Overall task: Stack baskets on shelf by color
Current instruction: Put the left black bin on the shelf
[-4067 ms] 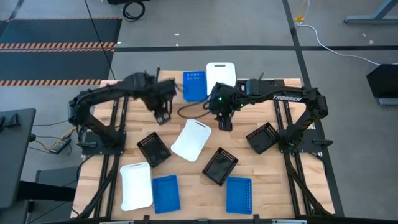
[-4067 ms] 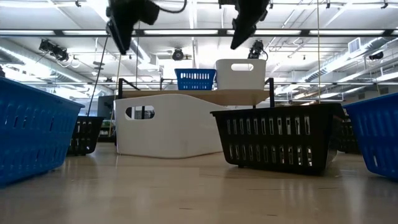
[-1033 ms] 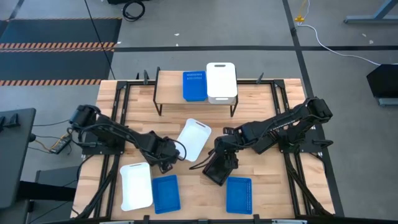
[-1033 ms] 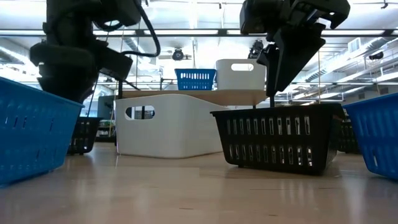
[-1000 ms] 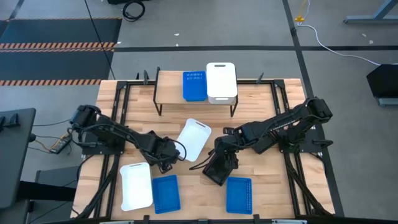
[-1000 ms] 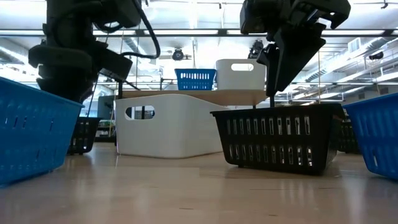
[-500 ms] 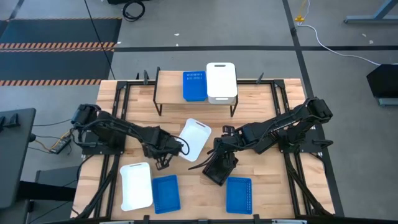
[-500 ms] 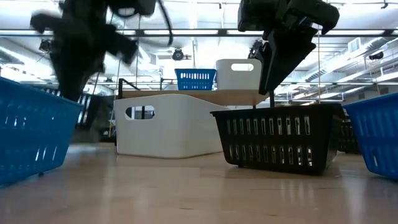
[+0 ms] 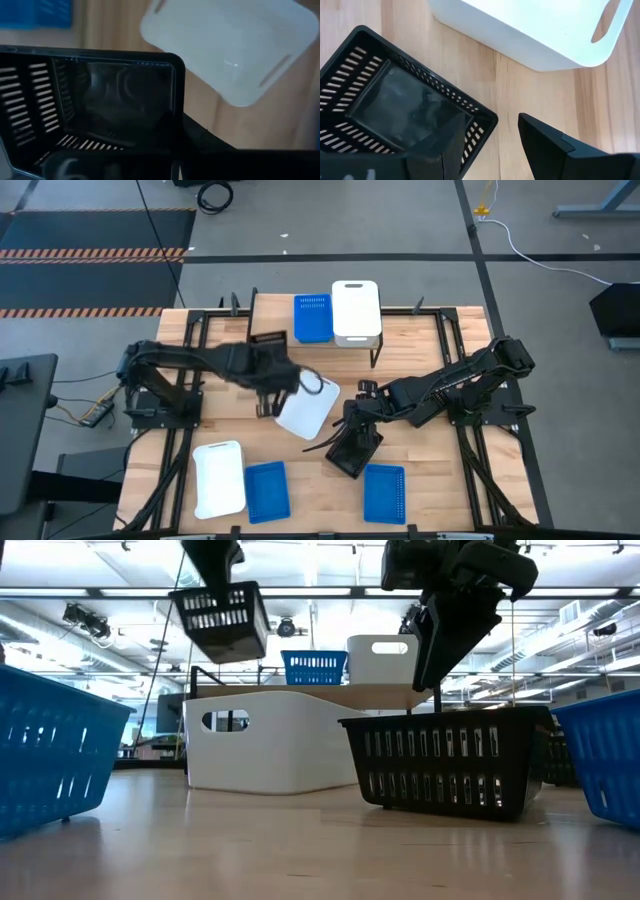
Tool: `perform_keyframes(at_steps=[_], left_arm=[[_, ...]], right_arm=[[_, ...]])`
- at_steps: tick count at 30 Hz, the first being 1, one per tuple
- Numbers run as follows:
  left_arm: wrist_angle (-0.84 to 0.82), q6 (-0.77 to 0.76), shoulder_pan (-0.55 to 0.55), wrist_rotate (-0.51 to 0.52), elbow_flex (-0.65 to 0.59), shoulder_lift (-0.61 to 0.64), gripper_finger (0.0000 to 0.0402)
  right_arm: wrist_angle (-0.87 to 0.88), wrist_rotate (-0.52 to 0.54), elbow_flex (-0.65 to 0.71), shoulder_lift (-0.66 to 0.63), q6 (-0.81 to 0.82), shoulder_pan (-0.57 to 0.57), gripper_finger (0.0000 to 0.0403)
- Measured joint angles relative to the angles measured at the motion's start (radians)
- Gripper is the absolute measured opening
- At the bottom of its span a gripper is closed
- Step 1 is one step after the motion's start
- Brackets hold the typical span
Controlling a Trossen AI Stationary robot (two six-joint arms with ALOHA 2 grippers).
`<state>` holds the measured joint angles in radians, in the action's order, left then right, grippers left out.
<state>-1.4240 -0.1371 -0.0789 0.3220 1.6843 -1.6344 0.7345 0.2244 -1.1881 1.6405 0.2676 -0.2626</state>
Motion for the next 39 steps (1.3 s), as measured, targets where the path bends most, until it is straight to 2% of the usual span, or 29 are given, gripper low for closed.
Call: perform_keyframes(at_steps=[7, 14, 19, 25, 32, 39], left_arm=[[-0.05, 0.164, 0.15, -0.002, 0.015, 0.0, 0.0014], [0.041, 0.34, 0.3, -0.008, 0.015, 0.0, 0.0011], [0.09, 0.464, 0.401, -0.049, 0.008, -0.003, 0.002], [0.102, 0.497, 0.508, -0.146, 0.008, -0.022, 0.0008], [0.141, 0.54, 0.531, -0.155, 0.007, -0.047, 0.0041], [0.127, 0.548, 0.52, -0.166, 0.007, -0.081, 0.0022]], right_arm=[[0.005, -0.001, 0.0, 0.0, -0.029, 0.0, 0.0191], [0.005, 0.0, 0.0, 0.0, -0.031, 0.018, 0.0191], [0.004, -0.002, 0.0, 0.0, -0.012, 0.017, 0.0191], [0.004, -0.002, 0.0, 0.0, -0.005, 0.015, 0.0191], [0.0, -0.001, -0.001, 0.0, -0.004, 0.015, 0.0191], [0.006, -0.005, -0.001, 0.0, 0.003, 0.014, 0.0191]])
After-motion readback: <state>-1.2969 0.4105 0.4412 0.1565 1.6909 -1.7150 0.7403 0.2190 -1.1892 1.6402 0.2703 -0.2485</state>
